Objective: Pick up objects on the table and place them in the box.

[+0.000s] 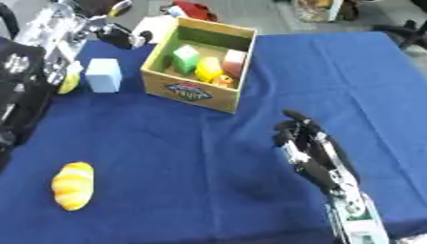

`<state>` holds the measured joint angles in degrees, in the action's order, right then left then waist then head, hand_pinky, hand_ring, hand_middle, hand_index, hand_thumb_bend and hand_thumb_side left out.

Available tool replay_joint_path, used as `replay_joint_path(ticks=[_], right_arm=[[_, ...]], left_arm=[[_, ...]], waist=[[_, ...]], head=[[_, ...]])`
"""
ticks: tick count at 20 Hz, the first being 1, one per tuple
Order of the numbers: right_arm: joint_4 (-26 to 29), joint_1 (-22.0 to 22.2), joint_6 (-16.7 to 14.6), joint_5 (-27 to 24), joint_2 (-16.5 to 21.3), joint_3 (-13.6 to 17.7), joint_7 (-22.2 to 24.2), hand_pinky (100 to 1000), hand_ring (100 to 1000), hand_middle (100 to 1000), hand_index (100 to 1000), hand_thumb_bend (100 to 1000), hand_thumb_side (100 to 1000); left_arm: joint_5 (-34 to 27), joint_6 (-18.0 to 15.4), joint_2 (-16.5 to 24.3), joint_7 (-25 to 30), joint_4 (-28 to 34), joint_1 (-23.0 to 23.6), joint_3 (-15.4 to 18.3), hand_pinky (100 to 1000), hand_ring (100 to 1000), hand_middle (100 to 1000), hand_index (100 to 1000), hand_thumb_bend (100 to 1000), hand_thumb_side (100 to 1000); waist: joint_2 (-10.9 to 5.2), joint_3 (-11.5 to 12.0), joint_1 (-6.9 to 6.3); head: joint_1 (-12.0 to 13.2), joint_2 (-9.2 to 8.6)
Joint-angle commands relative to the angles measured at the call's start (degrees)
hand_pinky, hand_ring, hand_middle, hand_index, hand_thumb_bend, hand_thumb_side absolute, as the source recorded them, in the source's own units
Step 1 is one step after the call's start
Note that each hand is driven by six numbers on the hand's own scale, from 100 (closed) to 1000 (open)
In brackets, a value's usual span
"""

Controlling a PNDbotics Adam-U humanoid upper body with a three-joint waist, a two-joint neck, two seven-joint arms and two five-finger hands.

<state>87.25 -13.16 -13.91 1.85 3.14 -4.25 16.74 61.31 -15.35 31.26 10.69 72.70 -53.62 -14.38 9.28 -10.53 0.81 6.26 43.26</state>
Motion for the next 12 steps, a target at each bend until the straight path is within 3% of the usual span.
replay_joint_path(ticks=[1, 7, 12], right_arm=[[0.5, -0.7, -0.1, 0.2, 1.2, 0.5, -0.4, 643, 644, 662, 892, 100, 414], [0.4, -0.7, -0.2, 0.5, 1.8, 0.7, -0.5, 643, 644, 661, 892, 100, 412], [0.3, -0.7, -0.2, 0.6, 2.1, 0.7, -0.5, 643, 644, 661, 892, 100, 413]], left_arm=[[-10.8, -2.9, 9.3, 6.4, 9.6, 2.6, -1.6, 768, 692, 690, 868, 362, 236], [-26.9, -4.2, 22.3, 20.2, 23.7, 15.2, -4.8, 763, 701, 700, 875, 365, 263], [-35.5, -2.8, 26.9, 32.2, 27.5, 21.5, -9.0, 758, 702, 699, 876, 357, 243]], waist=[[-0.87, 0.4, -0.78], [-1.01, 1.4, -1.29], [-1.07, 2.0, -1.73]], head=[[-0.7, -0.08], [-1.3, -0.05], [-1.7, 0.19]])
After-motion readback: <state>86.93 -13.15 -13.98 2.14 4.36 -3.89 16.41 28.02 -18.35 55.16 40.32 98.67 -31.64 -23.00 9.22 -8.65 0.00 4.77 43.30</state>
